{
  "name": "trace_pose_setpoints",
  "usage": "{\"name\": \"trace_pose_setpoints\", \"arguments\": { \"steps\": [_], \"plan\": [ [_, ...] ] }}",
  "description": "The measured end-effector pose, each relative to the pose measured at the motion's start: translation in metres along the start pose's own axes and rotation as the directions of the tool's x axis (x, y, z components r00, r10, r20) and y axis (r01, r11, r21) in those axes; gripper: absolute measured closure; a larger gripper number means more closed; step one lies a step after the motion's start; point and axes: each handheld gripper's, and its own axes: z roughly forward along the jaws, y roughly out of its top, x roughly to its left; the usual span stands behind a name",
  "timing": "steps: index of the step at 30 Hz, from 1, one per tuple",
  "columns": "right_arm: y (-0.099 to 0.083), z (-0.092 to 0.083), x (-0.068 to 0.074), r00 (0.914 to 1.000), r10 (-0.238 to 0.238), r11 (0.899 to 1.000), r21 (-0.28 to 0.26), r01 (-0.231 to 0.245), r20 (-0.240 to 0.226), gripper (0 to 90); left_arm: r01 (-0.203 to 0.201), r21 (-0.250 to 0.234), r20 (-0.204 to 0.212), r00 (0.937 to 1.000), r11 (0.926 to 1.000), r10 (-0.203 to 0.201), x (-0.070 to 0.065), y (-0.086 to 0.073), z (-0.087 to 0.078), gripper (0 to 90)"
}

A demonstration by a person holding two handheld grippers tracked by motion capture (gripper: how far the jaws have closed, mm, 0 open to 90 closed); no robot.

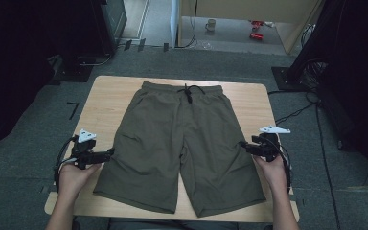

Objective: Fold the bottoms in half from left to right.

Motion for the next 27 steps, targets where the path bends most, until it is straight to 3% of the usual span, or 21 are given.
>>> {"name": "trace_pose_setpoints", "arguments": {
  "steps": [4,8,16,20,24,27],
  "plan": [
    [0.003,0.002,0.004,0.9999,-0.015,1.0,-0.025,0.015,0.005,34.8,-0.004,0.001,0.011,0.9999,1.0,0.004,-0.004,-0.002,-0.003,18.0],
    [0.006,0.004,0.008,0.9997,-0.026,0.999,-0.022,0.026,0.003,34.9,0.002,0.001,0.026,0.9997,1.0,-0.002,-0.008,-0.006,-0.007,18.0],
    [0.012,0.009,0.015,1.0,0.003,0.999,-0.046,-0.003,-0.007,38.7,0.003,-0.012,0.04,0.9992,0.9999,-0.002,-0.013,-0.017,-0.018,18.0],
    [0.014,0.016,0.019,0.9999,-0.015,1.0,-0.023,0.015,-0.006,38.6,0.007,-0.009,0.047,0.9989,0.9999,-0.007,-0.015,-0.022,-0.021,18.1],
    [0.018,0.021,0.025,0.9975,-0.07,0.997,-0.025,0.07,0.004,38.5,-0.001,-0.003,0.053,0.9986,1.0,0.001,-0.018,-0.028,-0.023,22.0],
    [0.022,0.024,0.028,0.9972,-0.074,0.997,-0.025,0.074,-0.001,38.6,-0.003,0.0,0.057,0.9984,1.0,0.003,-0.02,-0.03,-0.023,22.0]
  ]
}}
